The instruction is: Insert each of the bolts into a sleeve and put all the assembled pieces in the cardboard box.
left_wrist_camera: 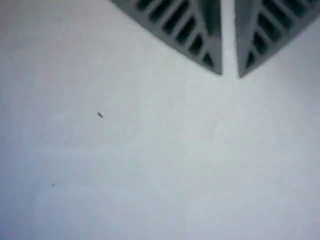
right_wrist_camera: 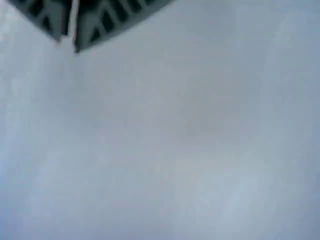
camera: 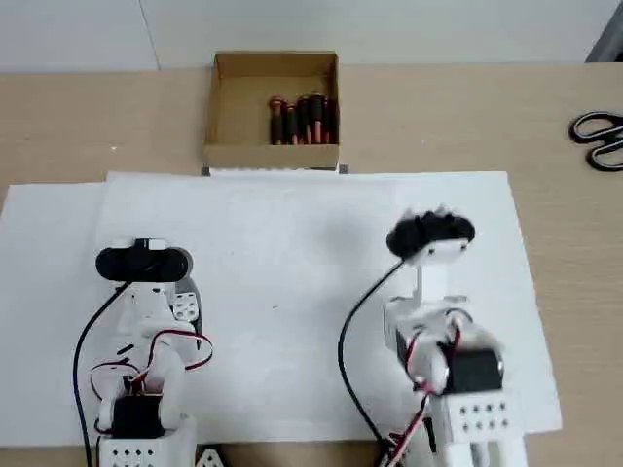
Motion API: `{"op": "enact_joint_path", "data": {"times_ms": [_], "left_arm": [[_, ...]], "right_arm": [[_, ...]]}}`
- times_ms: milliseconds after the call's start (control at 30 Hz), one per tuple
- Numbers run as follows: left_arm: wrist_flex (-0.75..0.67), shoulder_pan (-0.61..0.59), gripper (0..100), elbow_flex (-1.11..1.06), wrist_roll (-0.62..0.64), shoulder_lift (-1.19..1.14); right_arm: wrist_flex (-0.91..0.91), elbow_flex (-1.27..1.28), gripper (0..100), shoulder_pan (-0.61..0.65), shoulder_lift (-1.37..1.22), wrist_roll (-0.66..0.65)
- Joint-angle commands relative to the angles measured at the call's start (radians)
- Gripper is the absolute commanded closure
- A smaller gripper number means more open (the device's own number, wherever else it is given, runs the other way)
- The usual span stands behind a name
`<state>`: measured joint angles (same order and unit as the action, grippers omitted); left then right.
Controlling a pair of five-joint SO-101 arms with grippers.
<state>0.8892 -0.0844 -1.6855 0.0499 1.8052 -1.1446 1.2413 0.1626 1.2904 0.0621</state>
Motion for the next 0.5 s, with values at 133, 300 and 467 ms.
{"op": "enact_joint_path", "data": {"times_ms": [133,300,467], "left_arm": [[0.002,0.003,99,0.004,0.003,0.011],[0.002,0.003,99,0.004,0.003,0.011],[0.002,0.003,99,0.004,0.003,0.011]], "right_arm": [[0.074,0.239,99.6,-0.015,0.351,0.003],[0.076,0.381,99.6,-0.044,0.538,0.003],[0.079,0.393,99.6,-0.09,0.516,0.011]]}}
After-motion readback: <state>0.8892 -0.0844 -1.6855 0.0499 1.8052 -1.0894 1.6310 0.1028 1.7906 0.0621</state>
